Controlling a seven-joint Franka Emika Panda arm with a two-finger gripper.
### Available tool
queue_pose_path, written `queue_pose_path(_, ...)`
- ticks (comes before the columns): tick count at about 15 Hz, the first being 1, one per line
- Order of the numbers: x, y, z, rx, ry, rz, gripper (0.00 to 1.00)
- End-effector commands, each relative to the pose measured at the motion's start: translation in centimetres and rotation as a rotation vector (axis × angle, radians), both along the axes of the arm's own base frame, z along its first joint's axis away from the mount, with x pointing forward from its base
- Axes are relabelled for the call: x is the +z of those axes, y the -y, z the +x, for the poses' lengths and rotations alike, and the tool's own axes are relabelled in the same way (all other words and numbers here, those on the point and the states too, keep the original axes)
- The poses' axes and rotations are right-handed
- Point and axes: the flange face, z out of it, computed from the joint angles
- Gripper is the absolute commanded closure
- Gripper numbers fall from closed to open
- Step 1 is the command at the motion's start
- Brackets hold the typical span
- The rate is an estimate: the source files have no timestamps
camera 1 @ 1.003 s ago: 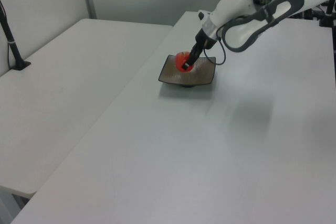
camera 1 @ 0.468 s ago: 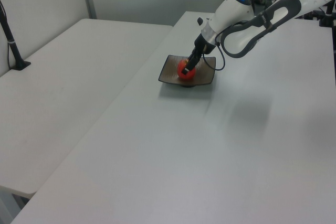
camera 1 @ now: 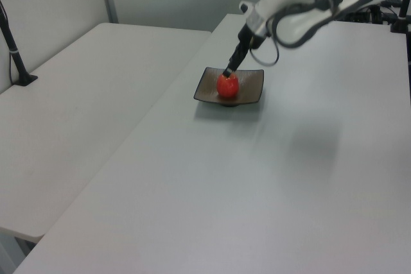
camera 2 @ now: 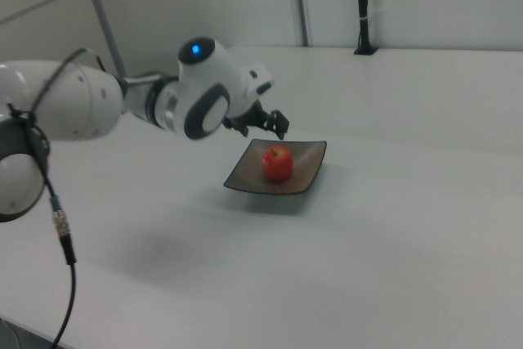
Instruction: Apples placed on a ceramic plate
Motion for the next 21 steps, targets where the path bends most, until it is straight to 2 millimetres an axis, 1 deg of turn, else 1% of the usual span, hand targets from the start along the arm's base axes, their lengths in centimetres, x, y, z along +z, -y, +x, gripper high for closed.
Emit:
queue_pose_path(1, 8.5, 2.2, -4.1, -0.016, -0.111, 0.009, 0.00)
queue_pose_path(4, 13.8, 4.0, -7.5, -0.068, -0.233, 0.040, 0.00)
queue_pose_path(5, 16.0, 4.2, -9.4, -0.084, -0.289, 0.048, 0.00)
queue_pose_path(7, 18.4, 4.4, -11.8, -0.076, -0.339, 0.018, 0.00)
queue_pose_path(9, 20.4, 4.2, -14.6, -0.076, -0.416, -0.006, 0.00)
queue_pose_path(10, 21.1, 4.1, -15.5, -0.098, -0.434, 0.004, 0.00)
queue_pose_path(13, 22.2, 3.1, -17.0, -0.222, -0.486, 0.029, 0.00)
queue_pose_path(15, 22.6, 1.6, -17.9, -0.234, -0.532, 0.003, 0.00)
queue_pose_path(16, 22.7, 1.3, -18.1, -0.237, -0.536, -0.014, 0.00)
queue_pose_path(17, 22.5, 0.8, -18.1, -0.243, -0.537, -0.026, 0.00)
queue_pose_path(19, 21.8, 0.8, -18.0, -0.252, -0.547, -0.040, 0.00)
queue_pose_path(20, 21.4, 1.0, -17.8, -0.247, -0.548, -0.044, 0.00)
queue_pose_path(21, 21.1, 0.8, -17.2, -0.245, -0.530, -0.041, 0.00)
